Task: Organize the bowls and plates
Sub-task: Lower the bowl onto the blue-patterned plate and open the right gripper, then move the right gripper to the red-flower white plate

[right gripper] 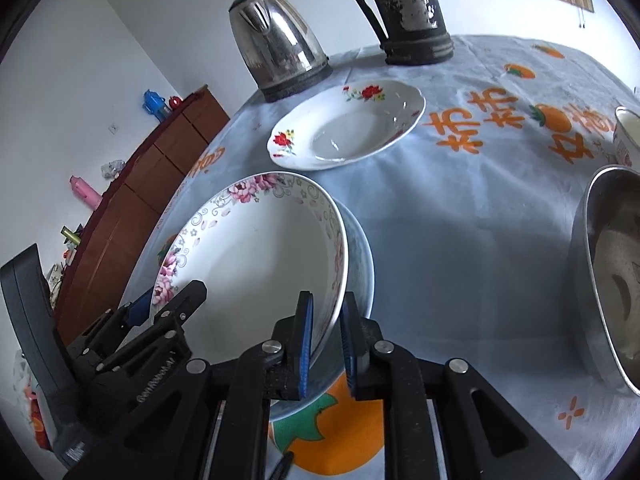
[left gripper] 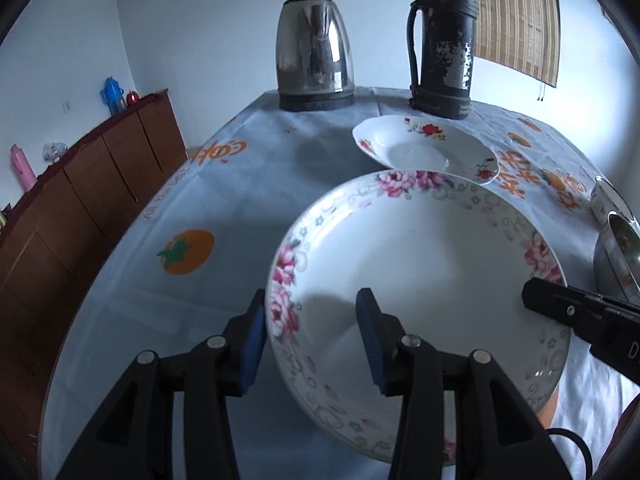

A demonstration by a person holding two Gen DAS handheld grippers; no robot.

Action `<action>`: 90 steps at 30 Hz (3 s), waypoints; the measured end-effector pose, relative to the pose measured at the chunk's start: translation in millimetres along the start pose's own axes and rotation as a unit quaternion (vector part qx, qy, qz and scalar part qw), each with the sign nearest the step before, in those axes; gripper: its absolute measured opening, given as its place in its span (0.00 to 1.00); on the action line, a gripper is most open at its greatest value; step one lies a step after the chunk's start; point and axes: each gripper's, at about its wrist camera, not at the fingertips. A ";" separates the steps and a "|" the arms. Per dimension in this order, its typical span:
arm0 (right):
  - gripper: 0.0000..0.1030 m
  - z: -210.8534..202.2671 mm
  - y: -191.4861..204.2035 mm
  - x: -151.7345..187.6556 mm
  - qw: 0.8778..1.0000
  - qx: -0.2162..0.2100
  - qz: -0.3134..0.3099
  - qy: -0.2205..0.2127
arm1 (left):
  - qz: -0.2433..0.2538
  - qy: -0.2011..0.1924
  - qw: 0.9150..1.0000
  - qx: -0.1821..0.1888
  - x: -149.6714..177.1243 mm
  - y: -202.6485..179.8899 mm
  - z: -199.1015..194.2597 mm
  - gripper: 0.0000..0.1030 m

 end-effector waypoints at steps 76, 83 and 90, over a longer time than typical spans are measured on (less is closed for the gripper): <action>0.56 -75.4 -14.3 29.8 0.974 0.046 0.006 -0.220 | -0.066 -0.103 0.992 0.010 -6.3 43.9 -29.8 1.00; 0.56 -73.0 -22.0 23.9 0.976 0.045 0.016 -0.212 | -0.067 -0.094 0.993 0.001 -6.8 45.1 -25.6 1.00; 0.56 -64.3 -15.7 21.0 0.979 0.046 -0.004 -0.201 | -0.084 -0.076 0.993 0.018 -8.1 50.9 -21.3 1.00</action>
Point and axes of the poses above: each gripper's, at about its wrist camera, not at the fingertips, and z roughly the way its jaws point, y to its left, x to its underside, and after that the axes turned 4 degrees about z, right-handed
